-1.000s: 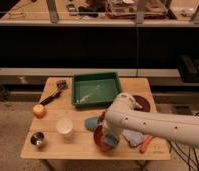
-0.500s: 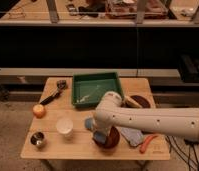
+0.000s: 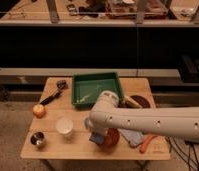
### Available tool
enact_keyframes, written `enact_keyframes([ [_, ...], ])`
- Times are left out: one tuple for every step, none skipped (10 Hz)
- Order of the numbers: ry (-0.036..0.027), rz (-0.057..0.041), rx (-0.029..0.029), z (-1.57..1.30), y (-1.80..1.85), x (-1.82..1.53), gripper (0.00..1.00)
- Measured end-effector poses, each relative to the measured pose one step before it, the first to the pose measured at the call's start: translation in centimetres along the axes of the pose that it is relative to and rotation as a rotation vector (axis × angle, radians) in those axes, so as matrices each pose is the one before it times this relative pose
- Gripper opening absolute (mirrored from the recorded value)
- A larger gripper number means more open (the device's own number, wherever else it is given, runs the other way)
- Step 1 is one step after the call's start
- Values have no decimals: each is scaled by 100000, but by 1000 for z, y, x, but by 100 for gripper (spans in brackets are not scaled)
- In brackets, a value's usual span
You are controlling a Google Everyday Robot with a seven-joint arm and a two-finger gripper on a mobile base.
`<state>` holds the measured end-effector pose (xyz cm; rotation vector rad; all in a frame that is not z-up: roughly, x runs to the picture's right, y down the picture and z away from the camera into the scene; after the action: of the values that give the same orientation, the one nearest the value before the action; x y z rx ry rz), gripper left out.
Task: Wipe red bowl with sponge
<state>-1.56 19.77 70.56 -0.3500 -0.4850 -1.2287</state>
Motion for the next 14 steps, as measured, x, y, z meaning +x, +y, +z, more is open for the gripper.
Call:
enact_keyframes([
  [-1007, 442, -1995, -556, 817, -1175, 0],
  [-1237, 104, -1136, 110, 402, -812, 0],
  [-1686, 383, -1895, 443, 788, -1158, 0],
  [-836, 991, -1744, 416, 1096, -760, 0],
  [84, 1822, -1256, 58, 1101, -194, 0],
  [404, 1718, -1037, -7, 842, 325, 0],
  [763, 1881, -588, -74, 756, 489, 0],
  [2054, 2464, -558, -343, 1040, 1039, 0],
  [834, 764, -73, -110, 146, 522, 0],
  [769, 533, -4, 63, -40, 474, 0],
  [815, 886, 318, 294, -209, 940, 0],
  [397, 102, 914, 468, -542, 878, 0],
  [121, -208, 1080, 396, -589, 518, 0],
  [33, -501, 1334, 442, -722, 450, 0],
])
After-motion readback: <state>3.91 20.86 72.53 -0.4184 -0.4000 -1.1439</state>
